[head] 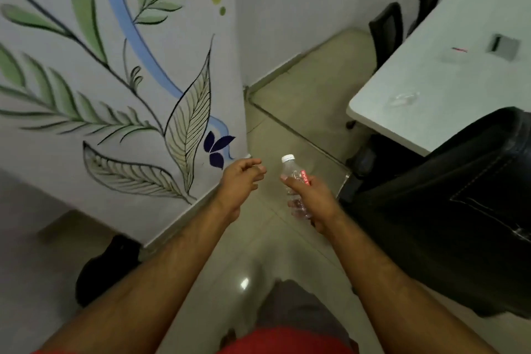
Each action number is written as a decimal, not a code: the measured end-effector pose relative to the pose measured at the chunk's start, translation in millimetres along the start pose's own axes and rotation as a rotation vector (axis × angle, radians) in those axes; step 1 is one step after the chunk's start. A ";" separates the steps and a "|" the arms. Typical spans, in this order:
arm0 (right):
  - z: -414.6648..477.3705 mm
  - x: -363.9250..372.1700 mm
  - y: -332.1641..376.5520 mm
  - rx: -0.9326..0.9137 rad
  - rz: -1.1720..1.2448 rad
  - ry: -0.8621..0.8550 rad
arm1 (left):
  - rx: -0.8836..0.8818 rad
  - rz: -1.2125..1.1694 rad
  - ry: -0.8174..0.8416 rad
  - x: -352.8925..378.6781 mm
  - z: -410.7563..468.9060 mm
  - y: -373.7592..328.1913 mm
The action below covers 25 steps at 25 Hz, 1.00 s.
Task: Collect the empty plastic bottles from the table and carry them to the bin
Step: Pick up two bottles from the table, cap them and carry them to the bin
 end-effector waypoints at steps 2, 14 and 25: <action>37.2 -12.1 17.5 -0.025 0.084 -0.112 | 0.013 0.096 0.061 15.2 54.4 -19.2; 222.3 -168.7 108.6 -0.103 0.529 -0.781 | 0.187 0.452 0.370 235.0 302.2 -129.5; 346.2 -326.2 133.6 0.129 0.669 -1.163 | 0.174 0.816 0.707 479.6 482.8 -117.3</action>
Point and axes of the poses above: each hand's wrist, its own z-axis towards the middle knuckle, its own x-axis out of the palm, y = z × x, the point moved 6 cm from there along z, towards the middle knuckle, and after that the axes turned 1 degree about -x, right-handed, at the moved point
